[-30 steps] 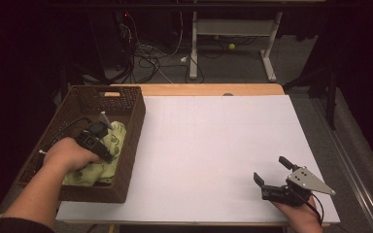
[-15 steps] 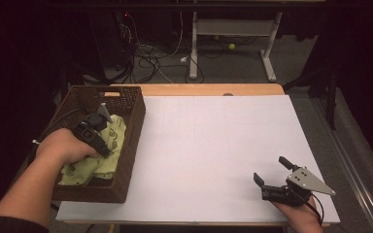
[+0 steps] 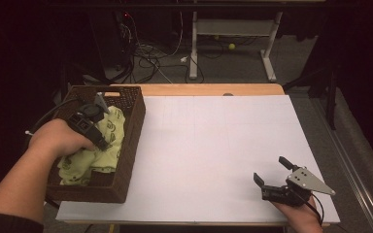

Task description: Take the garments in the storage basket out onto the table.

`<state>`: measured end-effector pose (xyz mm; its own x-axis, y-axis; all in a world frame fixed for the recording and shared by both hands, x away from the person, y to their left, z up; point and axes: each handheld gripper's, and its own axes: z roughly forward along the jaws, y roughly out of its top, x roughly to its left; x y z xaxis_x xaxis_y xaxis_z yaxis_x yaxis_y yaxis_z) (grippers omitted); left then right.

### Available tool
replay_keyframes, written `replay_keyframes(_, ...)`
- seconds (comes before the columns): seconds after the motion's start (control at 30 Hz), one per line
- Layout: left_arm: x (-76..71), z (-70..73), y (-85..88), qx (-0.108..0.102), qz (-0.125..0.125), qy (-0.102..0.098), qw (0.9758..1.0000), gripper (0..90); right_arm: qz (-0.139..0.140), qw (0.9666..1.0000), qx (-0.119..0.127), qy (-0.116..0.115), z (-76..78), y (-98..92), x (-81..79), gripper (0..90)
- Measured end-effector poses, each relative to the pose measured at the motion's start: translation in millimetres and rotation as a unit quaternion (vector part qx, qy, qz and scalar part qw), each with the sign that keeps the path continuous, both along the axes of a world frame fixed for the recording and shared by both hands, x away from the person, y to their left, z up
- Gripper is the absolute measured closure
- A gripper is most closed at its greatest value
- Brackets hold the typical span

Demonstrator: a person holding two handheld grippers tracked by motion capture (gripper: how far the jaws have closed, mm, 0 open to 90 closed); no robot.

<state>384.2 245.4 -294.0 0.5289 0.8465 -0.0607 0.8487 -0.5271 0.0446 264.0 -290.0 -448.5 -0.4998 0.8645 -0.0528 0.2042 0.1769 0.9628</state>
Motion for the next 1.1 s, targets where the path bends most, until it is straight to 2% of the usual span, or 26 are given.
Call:
replay_keyframes(0.3,2.0,17.8,-6.7,0.002,-0.004,-0.009,0.9999,64.9,0.001,1.0,0.0,0.004,0.0,0.0,-0.2,0.3)
replay_keyframes(0.7,5.3,34.2,-23.0,0.0,-0.02,-0.015,0.9997,64.9,0.0,1.0,0.001,0.001,0.0,0.0,-0.2,0.4)
replay_keyframes(1.1,11.9,42.1,-58.3,-0.002,-0.047,-0.02,0.9987,64.8,0.002,1.0,0.001,0.001,-0.1,0.2,-0.2,0.3)
